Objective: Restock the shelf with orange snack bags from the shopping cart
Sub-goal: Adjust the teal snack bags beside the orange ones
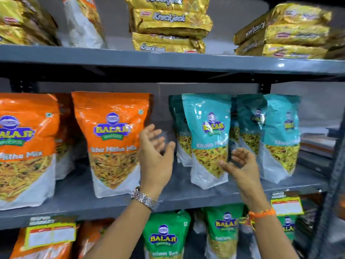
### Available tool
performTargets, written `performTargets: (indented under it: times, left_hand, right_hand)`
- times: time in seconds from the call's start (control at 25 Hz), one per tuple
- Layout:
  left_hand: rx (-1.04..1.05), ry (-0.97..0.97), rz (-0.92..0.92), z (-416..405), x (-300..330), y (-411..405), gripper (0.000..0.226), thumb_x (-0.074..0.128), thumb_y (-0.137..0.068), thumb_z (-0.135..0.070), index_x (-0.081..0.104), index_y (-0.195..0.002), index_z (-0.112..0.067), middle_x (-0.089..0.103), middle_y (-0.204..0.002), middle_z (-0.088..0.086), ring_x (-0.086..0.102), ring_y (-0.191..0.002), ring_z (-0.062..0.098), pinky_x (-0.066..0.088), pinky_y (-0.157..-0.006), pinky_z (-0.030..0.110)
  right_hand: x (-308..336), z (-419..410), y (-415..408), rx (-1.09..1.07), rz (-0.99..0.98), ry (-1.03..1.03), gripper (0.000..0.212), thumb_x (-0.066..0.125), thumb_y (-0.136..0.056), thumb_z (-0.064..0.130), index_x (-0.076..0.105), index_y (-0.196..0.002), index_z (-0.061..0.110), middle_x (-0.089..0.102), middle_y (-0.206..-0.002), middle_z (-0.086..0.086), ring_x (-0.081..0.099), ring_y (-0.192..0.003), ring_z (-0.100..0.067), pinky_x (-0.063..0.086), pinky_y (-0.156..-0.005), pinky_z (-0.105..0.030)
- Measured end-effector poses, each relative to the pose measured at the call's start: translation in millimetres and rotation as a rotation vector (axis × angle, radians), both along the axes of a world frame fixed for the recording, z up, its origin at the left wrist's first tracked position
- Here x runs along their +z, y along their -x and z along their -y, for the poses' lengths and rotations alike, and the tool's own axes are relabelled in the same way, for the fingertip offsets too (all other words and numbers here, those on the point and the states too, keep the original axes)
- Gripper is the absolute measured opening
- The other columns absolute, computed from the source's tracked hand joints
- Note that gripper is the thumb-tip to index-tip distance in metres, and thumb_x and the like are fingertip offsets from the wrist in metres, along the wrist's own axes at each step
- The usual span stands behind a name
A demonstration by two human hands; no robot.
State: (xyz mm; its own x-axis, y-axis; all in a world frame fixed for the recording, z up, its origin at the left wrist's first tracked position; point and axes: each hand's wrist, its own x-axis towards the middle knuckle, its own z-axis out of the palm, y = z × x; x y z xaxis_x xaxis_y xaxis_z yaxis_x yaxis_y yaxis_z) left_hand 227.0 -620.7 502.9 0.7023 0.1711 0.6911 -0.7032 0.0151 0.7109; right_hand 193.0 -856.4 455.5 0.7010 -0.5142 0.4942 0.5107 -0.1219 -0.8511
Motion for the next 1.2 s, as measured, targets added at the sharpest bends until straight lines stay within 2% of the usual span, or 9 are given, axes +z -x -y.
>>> performTargets:
  times: [0.08, 0.2, 0.32, 0.52, 0.64, 0.8, 0.96, 1.08, 1.2]
  left_hand:
    - [-0.108, -0.214, -0.184, 35.5, -15.9, -10.3, 0.081, 0.084, -0.076, -0.023, 0.035, -0.14, -0.026, 0.053, -0.136, 0.0, 0.06, -0.121, 0.016, 0.052, -0.104, 0.038]
    - [-0.244, -0.419, -0.334, 61.7, -28.2, -21.2, 0.098, 0.085, -0.07, -0.042, 0.022, -0.145, -0.035, 0.051, -0.141, -0.006, 0.057, -0.123, 0.016, 0.051, -0.102, 0.04]
    - [-0.235, -0.415, -0.312, 71.3, -33.2, -30.3, 0.082, 0.082, -0.077, -0.039, 0.027, -0.137, -0.042, 0.056, -0.133, -0.021, 0.057, -0.12, 0.008, 0.05, -0.097, 0.032]
    - [-0.403, -0.336, -0.334, 59.2, -33.6, -42.9, 0.062, 0.077, -0.085, -0.023, 0.04, -0.127, -0.05, 0.064, -0.137, -0.002, 0.062, -0.126, 0.016, 0.053, -0.103, 0.042]
    - [-0.451, -0.301, -0.375, 52.0, -32.0, -44.1, 0.067, 0.079, -0.08, -0.025, 0.041, -0.13, -0.049, 0.066, -0.135, 0.003, 0.063, -0.126, 0.02, 0.051, -0.105, 0.05]
    - [-0.48, -0.292, -0.412, 51.9, -32.4, -42.6, 0.079, 0.078, -0.078, -0.026, 0.034, -0.143, -0.036, 0.067, -0.134, 0.006, 0.062, -0.127, 0.024, 0.046, -0.109, 0.055]
    - [-0.499, -0.282, -0.429, 52.5, -31.1, -39.8, 0.07, 0.065, -0.092, -0.008, 0.03, -0.148, -0.03, 0.064, -0.138, 0.007, 0.059, -0.13, 0.024, 0.043, -0.112, 0.054]
    - [-0.391, -0.278, -0.37, 55.7, -34.0, -30.2, 0.06, 0.065, -0.093, -0.006, 0.039, -0.142, -0.029, 0.066, -0.132, 0.003, 0.062, -0.126, 0.022, 0.052, -0.103, 0.039]
    - [-0.183, -0.207, -0.248, 54.5, -41.1, -22.7, 0.053, 0.074, -0.087, -0.008, 0.052, -0.125, -0.038, 0.065, -0.124, -0.011, 0.068, -0.107, 0.0, 0.056, -0.078, 0.013]
  right_hand:
    - [4.9, 32.5, -13.5, 0.129, -0.166, 0.143, 0.078, 0.081, -0.072, -0.007, 0.039, -0.133, 0.016, 0.046, -0.128, -0.003, 0.047, -0.119, -0.017, 0.047, -0.1, -0.036]
    - [7.0, 60.1, -33.4, 0.288, -0.316, 0.354, 0.104, 0.084, -0.069, -0.005, 0.023, -0.151, 0.014, 0.042, -0.141, -0.005, 0.046, -0.127, -0.023, 0.049, -0.092, -0.031]
    - [1.7, 64.8, -40.7, 0.302, -0.328, 0.408, 0.102, 0.095, -0.055, 0.003, 0.038, -0.137, 0.023, 0.058, -0.132, -0.013, 0.063, -0.113, -0.025, 0.058, -0.086, -0.035]
    - [-10.0, 48.4, -36.2, 0.07, -0.259, 0.48, 0.105, 0.094, -0.033, 0.05, 0.044, -0.124, 0.037, 0.068, -0.11, 0.007, 0.07, -0.099, -0.014, 0.06, -0.082, -0.038]
    - [-13.4, 38.8, -33.5, 0.009, -0.24, 0.501, 0.102, 0.092, -0.033, 0.053, 0.043, -0.122, 0.04, 0.069, -0.105, 0.012, 0.071, -0.096, -0.012, 0.061, -0.079, -0.037]
    - [-12.3, 37.5, -29.9, -0.007, -0.237, 0.493, 0.098, 0.093, -0.034, 0.05, 0.044, -0.118, 0.041, 0.065, -0.096, 0.018, 0.069, -0.096, -0.01, 0.057, -0.073, -0.025]
    - [-8.5, 31.4, -22.9, -0.014, -0.22, 0.508, 0.1, 0.095, -0.04, 0.045, 0.045, -0.125, 0.03, 0.068, -0.114, 0.007, 0.066, -0.105, -0.014, 0.057, -0.082, -0.031]
    - [-12.0, 36.5, -8.8, 0.02, -0.218, 0.51, 0.104, 0.093, -0.046, 0.048, 0.04, -0.133, 0.028, 0.062, -0.116, 0.008, 0.063, -0.106, -0.012, 0.052, -0.082, -0.024]
    - [-18.2, 68.8, 10.5, -0.137, -0.09, 0.311, 0.089, 0.09, -0.05, 0.046, 0.045, -0.126, 0.036, 0.061, -0.112, 0.014, 0.063, -0.103, -0.005, 0.056, -0.087, -0.025]
